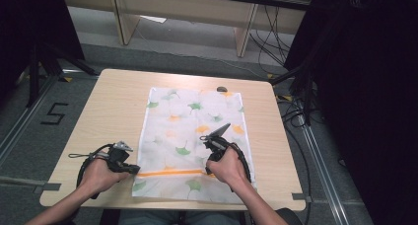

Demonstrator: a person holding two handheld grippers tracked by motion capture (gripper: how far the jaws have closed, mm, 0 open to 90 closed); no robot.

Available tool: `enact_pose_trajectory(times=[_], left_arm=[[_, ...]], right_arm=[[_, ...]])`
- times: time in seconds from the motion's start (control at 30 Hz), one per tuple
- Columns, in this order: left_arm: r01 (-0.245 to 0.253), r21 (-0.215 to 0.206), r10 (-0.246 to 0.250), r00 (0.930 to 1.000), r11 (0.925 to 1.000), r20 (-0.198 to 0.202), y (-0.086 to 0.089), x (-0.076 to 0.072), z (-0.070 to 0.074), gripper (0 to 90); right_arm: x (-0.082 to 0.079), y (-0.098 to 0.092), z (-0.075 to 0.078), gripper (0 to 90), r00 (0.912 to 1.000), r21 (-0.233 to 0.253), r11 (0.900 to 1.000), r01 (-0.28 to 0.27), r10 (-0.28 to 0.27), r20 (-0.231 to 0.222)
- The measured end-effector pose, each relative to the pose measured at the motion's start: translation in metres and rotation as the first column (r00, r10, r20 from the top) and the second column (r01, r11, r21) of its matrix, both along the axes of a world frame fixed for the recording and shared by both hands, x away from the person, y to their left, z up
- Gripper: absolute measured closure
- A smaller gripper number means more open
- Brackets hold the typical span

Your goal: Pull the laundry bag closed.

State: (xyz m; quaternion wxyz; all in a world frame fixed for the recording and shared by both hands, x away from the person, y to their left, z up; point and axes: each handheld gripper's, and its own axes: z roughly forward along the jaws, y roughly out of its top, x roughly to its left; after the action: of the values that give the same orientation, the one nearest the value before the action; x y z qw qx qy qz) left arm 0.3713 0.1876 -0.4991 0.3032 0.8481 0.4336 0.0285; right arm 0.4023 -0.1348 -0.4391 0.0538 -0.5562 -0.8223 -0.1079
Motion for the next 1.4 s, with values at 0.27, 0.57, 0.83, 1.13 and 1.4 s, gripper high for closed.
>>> enact_pose_trajectory(times=[0.27,0.57,0.83,1.13,1.4], left_arm=[[0.008,0.009,-0.008,1.0000,0.9999,0.001,0.000,0.000,0.000,87.0],[0.002,0.003,-0.002,1.0000,1.0000,0.001,0.000,0.000,0.000,87.0],[0.008,0.010,-0.008,1.0000,0.9999,0.001,0.001,0.000,0.000,87.0],[0.002,0.003,-0.002,1.0000,1.0000,0.001,0.000,0.000,0.000,87.0],[0.007,0.013,-0.007,1.0000,0.9999,0.001,0.000,0.000,0.001,87.0]], right_arm=[[0.000,-0.006,0.001,90.0,0.9999,-0.005,1.000,-0.002,0.002,-0.013],[0.000,-0.014,0.001,90.0,0.9999,-0.014,1.000,-0.007,0.008,0.011],[-0.001,-0.019,-0.001,90.0,0.9992,-0.004,1.000,0.001,-0.001,0.039],[-0.001,-0.030,0.004,90.0,0.9987,-0.001,0.999,0.047,-0.047,0.018],[0.002,-0.032,0.006,90.0,0.9982,0.000,0.999,0.041,-0.041,0.044]])
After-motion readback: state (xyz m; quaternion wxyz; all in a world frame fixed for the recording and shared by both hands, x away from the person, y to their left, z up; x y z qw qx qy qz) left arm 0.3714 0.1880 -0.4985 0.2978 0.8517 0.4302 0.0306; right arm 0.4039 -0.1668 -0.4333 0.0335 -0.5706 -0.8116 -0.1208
